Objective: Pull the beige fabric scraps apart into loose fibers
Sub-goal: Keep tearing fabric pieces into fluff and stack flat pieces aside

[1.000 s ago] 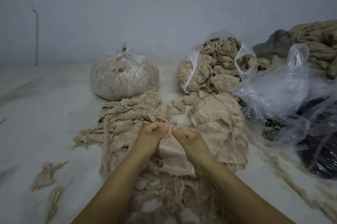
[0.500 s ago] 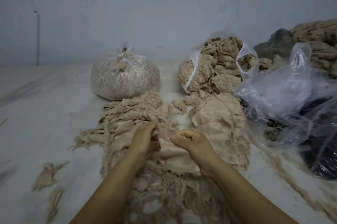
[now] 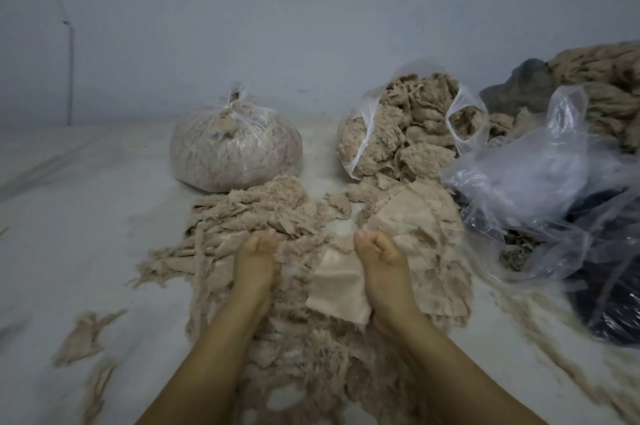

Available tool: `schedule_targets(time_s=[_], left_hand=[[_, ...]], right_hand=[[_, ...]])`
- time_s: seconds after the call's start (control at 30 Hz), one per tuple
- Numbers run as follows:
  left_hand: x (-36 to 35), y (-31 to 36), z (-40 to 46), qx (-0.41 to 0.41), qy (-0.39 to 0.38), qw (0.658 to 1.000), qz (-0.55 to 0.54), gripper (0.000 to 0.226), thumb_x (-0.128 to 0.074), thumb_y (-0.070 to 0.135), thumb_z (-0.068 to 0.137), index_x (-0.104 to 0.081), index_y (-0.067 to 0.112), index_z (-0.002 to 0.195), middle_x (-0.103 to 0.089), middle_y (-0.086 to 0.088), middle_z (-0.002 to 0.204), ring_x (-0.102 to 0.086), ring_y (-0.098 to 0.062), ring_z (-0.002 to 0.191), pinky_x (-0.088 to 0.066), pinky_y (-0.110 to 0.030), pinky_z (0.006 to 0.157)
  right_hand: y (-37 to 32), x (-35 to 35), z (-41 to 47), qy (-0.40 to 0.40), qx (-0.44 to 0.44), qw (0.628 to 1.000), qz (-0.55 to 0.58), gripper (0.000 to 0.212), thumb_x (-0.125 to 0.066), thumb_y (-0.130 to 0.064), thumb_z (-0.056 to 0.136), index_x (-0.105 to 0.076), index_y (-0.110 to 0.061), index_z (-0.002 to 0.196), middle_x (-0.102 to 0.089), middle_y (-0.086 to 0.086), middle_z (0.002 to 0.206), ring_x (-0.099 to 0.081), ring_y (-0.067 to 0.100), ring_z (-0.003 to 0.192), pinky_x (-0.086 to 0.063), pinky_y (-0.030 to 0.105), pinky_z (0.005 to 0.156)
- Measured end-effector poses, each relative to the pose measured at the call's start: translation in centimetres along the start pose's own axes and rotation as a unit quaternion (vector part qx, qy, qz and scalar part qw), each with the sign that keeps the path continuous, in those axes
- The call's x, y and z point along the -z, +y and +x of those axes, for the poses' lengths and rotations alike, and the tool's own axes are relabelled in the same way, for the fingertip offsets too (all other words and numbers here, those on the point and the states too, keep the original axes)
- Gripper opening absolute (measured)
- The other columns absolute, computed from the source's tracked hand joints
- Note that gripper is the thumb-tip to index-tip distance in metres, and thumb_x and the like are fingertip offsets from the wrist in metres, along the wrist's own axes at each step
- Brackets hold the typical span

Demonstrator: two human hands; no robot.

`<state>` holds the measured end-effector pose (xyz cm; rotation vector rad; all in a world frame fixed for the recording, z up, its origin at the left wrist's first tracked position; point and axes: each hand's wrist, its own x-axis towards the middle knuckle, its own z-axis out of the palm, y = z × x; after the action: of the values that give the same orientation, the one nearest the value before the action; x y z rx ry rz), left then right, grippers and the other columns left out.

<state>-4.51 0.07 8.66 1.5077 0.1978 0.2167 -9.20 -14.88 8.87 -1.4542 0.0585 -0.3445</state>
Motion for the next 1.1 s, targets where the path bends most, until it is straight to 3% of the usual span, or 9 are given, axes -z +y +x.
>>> schedule_targets(time_s=[0.1,0.23,0.37,0.47,0.7,0.83,0.93,1.0,1.1], left_hand=[[0.9,-0.2,-0.1,-0.064,-0.034,0.994,0.082,0.036,-0.044,0.033,0.099,-0.056,0.017,0.069,-0.052,0.011,0.05,-0.047,-0.007,0.045,-0.035,-0.016,0.041],[-1.1,0.0,-2.2,-0.089,-0.212,0.965,0.124,0.04,-0.043,0.046,0.095,-0.064,0.016,0.08,-0.065,0.008,0.073,-0.059,-0.005,0.068,-0.044,-0.02,0.062],[-1.0,-0.2,-1.9,-0.152,-0.134,0.965,0.165,0.04,-0.054,0.022,0.095,-0.045,0.021,0.056,-0.044,0.011,0.051,-0.04,-0.007,0.053,-0.03,-0.022,0.051],[-0.6,0.1,-1.4,-0.156,-0.109,0.973,0.131,0.042,-0.056,0.022,0.094,-0.045,0.018,0.054,-0.039,0.012,0.045,-0.033,-0.002,0.044,-0.026,-0.019,0.045],[1.6,-0.4,-0.2,-0.156,-0.001,0.967,0.202,0.042,-0.051,0.038,0.095,-0.062,0.003,0.074,-0.06,-0.009,0.068,-0.055,-0.022,0.066,-0.041,-0.033,0.062],[0.4,0.9,-1.3,-0.127,-0.176,0.949,0.228,0.053,-0.054,0.069,0.077,-0.063,0.021,0.096,-0.062,0.012,0.086,-0.057,-0.002,0.077,-0.041,-0.019,0.064],[-2.0,0.8,-2.7,-0.065,-0.274,0.95,0.136,0.039,-0.07,0.04,0.08,-0.062,0.014,0.108,-0.067,0.005,0.097,-0.063,-0.008,0.084,-0.048,-0.015,0.07],[-2.3,1.0,-2.8,-0.039,-0.231,0.971,0.041,0.019,-0.059,0.023,0.092,-0.065,0.006,0.09,-0.069,-0.001,0.079,-0.062,-0.014,0.071,-0.048,-0.021,0.065],[-1.7,1.3,-2.0,-0.027,-0.157,0.987,-0.009,0.028,-0.051,0.02,0.097,-0.057,0.017,0.07,-0.061,0.008,0.06,-0.057,-0.007,0.061,-0.046,-0.019,0.061]], right_hand=[[-0.2,0.5,0.7,-0.005,-0.005,1.0,-0.003,0.034,-0.048,-0.028,0.099,-0.05,-0.004,0.075,-0.045,0.01,0.068,-0.041,0.022,0.064,-0.035,0.033,0.062],[-0.1,-0.7,0.9,0.002,0.019,1.0,-0.019,0.031,-0.044,-0.023,0.101,-0.053,-0.015,0.073,-0.055,-0.011,0.056,-0.049,0.003,0.052,-0.041,0.018,0.051],[-0.1,-0.1,1.6,0.081,0.04,0.993,-0.07,0.036,-0.044,-0.024,0.101,-0.043,-0.014,0.067,-0.042,-0.006,0.057,-0.038,0.007,0.054,-0.033,0.025,0.052],[0.2,0.1,1.5,0.101,0.067,0.988,-0.094,0.04,-0.044,-0.023,0.101,-0.036,-0.016,0.062,-0.034,-0.014,0.046,-0.03,0.002,0.046,-0.026,0.017,0.044],[0.1,1.7,2.1,0.134,0.037,0.988,-0.064,0.037,-0.047,-0.027,0.1,-0.05,-0.009,0.068,-0.042,-0.003,0.055,-0.038,0.009,0.053,-0.031,0.027,0.053],[0.1,0.8,1.7,0.023,0.036,0.991,-0.124,0.04,-0.047,-0.031,0.099,-0.057,-0.002,0.073,-0.053,0.008,0.062,-0.049,0.014,0.059,-0.039,0.03,0.059],[0.3,-0.6,0.9,-0.009,0.04,0.992,-0.117,0.044,-0.039,-0.035,0.101,-0.061,-0.007,0.076,-0.066,0.004,0.072,-0.061,0.017,0.067,-0.049,0.034,0.063],[0.4,-0.5,0.7,-0.009,0.031,0.991,-0.126,0.045,-0.033,-0.042,0.1,-0.066,-0.017,0.084,-0.069,0.001,0.082,-0.063,0.015,0.074,-0.049,0.03,0.068],[0.6,0.6,0.2,-0.027,0.038,0.982,-0.18,0.036,-0.034,-0.045,0.098,-0.063,-0.029,0.084,-0.063,-0.011,0.083,-0.056,0.003,0.073,-0.04,0.019,0.065]])
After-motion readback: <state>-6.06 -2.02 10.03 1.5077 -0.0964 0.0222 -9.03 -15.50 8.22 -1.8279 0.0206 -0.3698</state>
